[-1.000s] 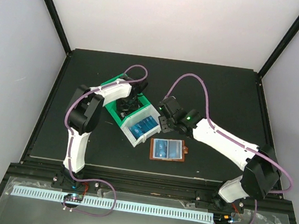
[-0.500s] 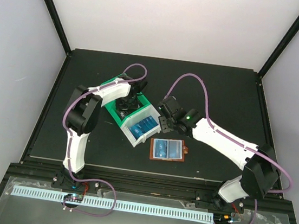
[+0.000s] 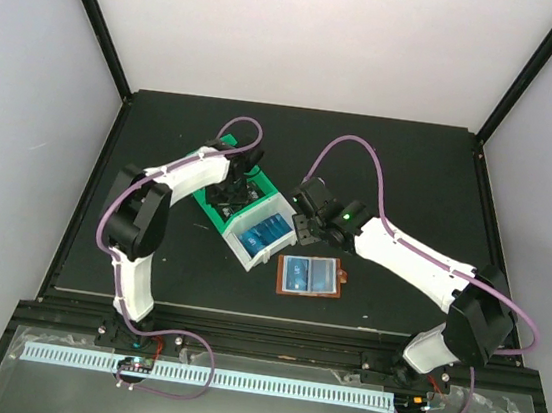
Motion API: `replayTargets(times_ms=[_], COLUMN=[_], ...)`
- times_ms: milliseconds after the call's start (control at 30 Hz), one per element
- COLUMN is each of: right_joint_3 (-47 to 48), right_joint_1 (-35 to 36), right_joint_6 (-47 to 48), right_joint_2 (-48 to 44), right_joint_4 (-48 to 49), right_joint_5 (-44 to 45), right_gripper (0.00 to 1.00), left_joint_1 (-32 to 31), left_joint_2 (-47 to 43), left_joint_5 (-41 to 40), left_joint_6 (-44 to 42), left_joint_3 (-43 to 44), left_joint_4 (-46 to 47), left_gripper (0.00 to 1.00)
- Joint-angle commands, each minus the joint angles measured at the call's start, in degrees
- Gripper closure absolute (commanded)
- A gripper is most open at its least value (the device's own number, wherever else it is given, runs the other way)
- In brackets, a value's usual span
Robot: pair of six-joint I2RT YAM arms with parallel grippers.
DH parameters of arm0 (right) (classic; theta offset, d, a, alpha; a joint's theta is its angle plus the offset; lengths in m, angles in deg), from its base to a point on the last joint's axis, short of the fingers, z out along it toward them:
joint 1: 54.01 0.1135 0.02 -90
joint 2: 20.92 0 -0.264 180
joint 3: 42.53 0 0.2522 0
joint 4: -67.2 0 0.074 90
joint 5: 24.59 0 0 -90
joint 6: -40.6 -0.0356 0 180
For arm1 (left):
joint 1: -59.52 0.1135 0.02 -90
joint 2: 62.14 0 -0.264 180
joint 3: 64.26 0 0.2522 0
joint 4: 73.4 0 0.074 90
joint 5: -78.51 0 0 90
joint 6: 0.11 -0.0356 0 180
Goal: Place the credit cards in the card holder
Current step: Pick up the credit card from the storage box.
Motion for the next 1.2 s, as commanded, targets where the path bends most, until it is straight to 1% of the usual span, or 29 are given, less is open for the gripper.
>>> replayTargets(times_ms=[0, 133, 200, 267, 433, 600, 700, 933, 1167], right_joint_3=[1.17, 0.48, 0.20, 0.09, 0.26, 0.77, 1.28, 2.60, 3.61], right_joint_1=[-0.29, -0.32, -0.30, -0.29, -0.28, -0.34, -0.32, -0.29, -0.43], right_joint_6=[-0.43, -0.81, -1.02, -1.24, -1.23, -1.10, -1.08, -1.23, -1.33], right_joint_2=[0.23, 0.08, -0.10, -0.20, -0.38, -0.15, 0.34, 2.38, 4.79], right_joint_4=[-0.05, -0.12, -0.03, -0.10, -0.30, -0.35, -0.38, -0.56, -1.32], right_joint_5=[0.43, 0.07, -0.11, -0.16, 0.22, 0.13, 0.01, -0.64, -1.06], right_gripper=[0.42, 0.42, 0.42, 0.42, 0.42, 0.42, 0.42, 0.42, 0.42], left_joint_1=[0.40, 0.40, 0.25, 0.33, 0.27, 0.22, 0.24, 0.22, 0.24], left_joint_2=[-1.34, 2.18, 3.85, 5.48, 7.86, 9.33, 8.80, 5.67, 3.04], left_joint_5=[4.33, 4.30, 3.25, 1.63, -1.41, -1.73, -2.26, -3.49, -3.31], left_joint_6=[-1.20, 0.26, 0.91, 1.27, 1.02, 0.34, 0.20, -0.68, -1.17], left_joint_3=[-0.38, 1.83, 2.83, 3.85, 4.89, 4.97, 4.65, 3.88, 2.90], left_joint_4=[4.83, 5.29, 5.23, 4.28, 2.31, 1.41, 0.67, -0.38, -1.13], left_gripper=[0.67, 0.64, 0.60, 0.58, 0.57, 0.53, 0.57, 0.72, 0.73])
